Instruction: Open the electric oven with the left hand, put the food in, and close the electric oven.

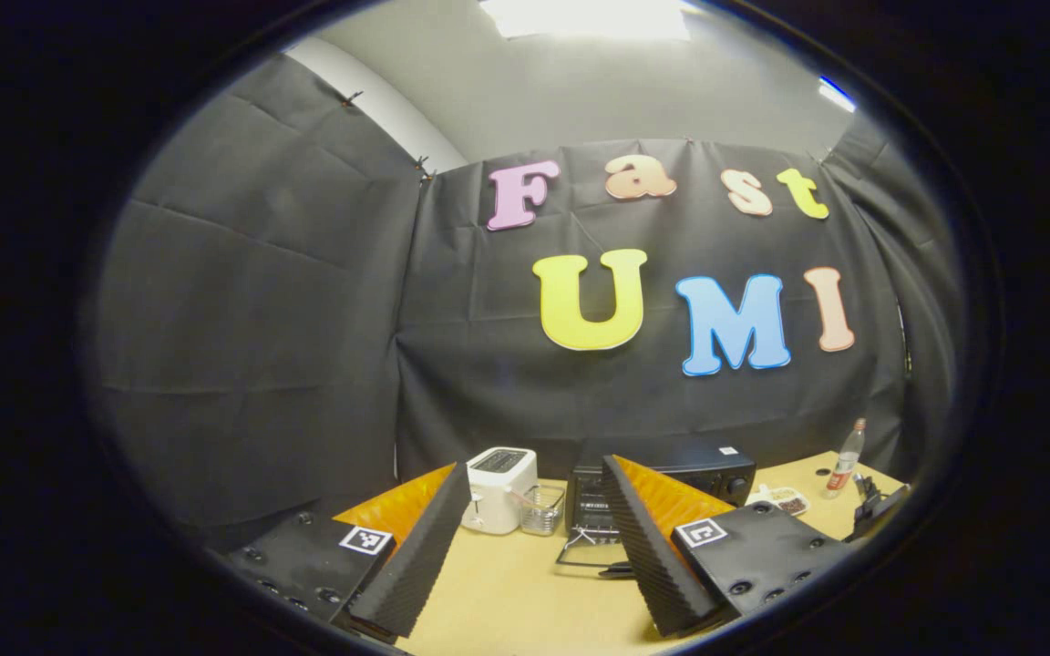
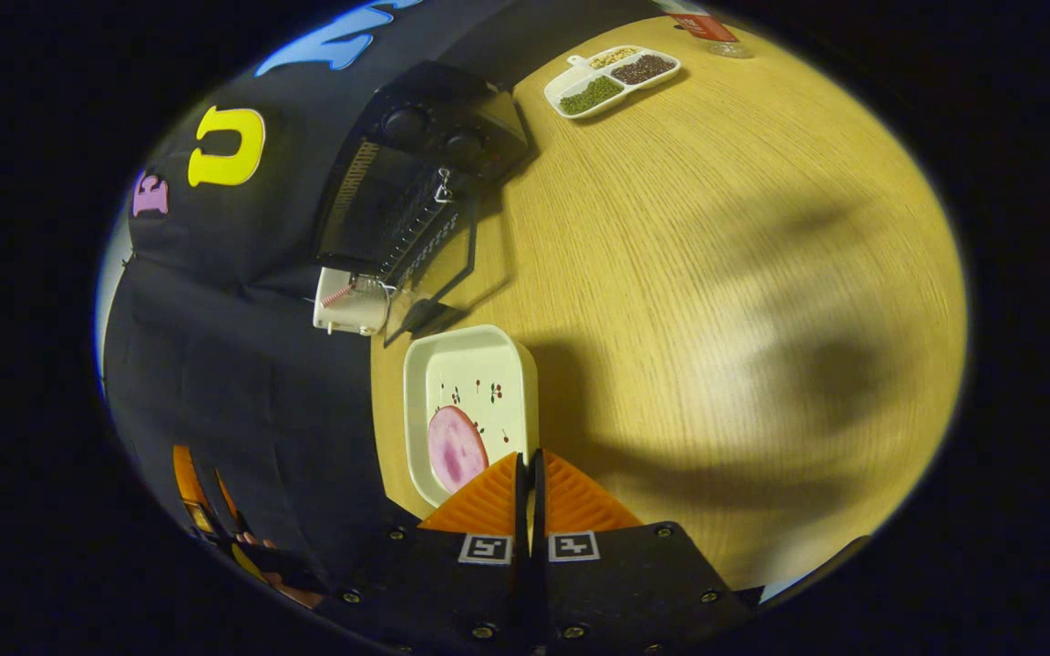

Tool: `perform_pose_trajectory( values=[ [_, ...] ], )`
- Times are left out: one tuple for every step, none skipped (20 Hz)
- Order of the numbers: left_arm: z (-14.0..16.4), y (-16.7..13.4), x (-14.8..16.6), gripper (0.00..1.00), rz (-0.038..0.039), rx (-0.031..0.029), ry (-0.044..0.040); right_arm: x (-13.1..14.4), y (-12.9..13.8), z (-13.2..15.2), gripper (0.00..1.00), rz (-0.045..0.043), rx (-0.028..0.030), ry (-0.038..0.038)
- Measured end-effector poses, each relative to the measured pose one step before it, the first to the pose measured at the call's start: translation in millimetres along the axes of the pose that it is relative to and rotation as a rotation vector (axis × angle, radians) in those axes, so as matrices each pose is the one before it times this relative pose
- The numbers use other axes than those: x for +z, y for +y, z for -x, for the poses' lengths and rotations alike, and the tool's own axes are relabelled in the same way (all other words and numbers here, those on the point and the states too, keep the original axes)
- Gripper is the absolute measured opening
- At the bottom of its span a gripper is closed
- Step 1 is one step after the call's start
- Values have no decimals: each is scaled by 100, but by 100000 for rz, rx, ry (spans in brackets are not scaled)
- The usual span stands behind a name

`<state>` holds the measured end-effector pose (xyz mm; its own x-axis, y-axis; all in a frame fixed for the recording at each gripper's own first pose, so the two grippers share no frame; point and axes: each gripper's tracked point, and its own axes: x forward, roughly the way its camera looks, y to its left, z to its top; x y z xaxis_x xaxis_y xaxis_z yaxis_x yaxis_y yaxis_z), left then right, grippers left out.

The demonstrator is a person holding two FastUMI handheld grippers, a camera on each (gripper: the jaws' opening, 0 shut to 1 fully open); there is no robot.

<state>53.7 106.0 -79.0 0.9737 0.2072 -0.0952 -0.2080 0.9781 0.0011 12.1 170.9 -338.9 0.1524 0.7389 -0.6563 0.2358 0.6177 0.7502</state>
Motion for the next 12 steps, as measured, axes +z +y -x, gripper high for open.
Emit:
perform_pose_trajectory(
  values=[
    [-263,67,-215,100,-83,-176,-69,624,798,-128,1,-1519,970,-2776],
    [-387,104,16,100,-8,-168,-108,564,725,-222,0,-1493,550,-3068],
    [-285,161,-70,100,59,-71,68,632,597,-299,1,-1551,-390,-2808],
    [-334,304,17,100,236,-30,31,386,555,-252,0,-1073,-347,-2143],
    [-232,255,-62,100,406,-48,-8,708,477,-411,0,-953,-985,-2519],
    [-443,173,-164,100,301,3,134,493,582,-449,0,-450,-384,-2317],
    [-453,228,-203,100,125,-102,111,592,457,-580,0,-1037,-365,-2059],
    [-337,290,53,100,-48,10,9,193,598,-605,0,-2025,171,-1381],
    [-485,244,-154,100,-71,-206,182,456,581,-663,1,-2706,349,-1876],
    [-428,325,-33,100,-144,-22,190,310,600,-581,0,-2729,326,-2120],
    [-497,376,-362,100,-102,-58,306,653,553,-722,1,-2391,-319,-3350],
    [-468,383,-101,100,39,18,301,346,545,-753,1,-2015,-78,-2601]
  ],
)
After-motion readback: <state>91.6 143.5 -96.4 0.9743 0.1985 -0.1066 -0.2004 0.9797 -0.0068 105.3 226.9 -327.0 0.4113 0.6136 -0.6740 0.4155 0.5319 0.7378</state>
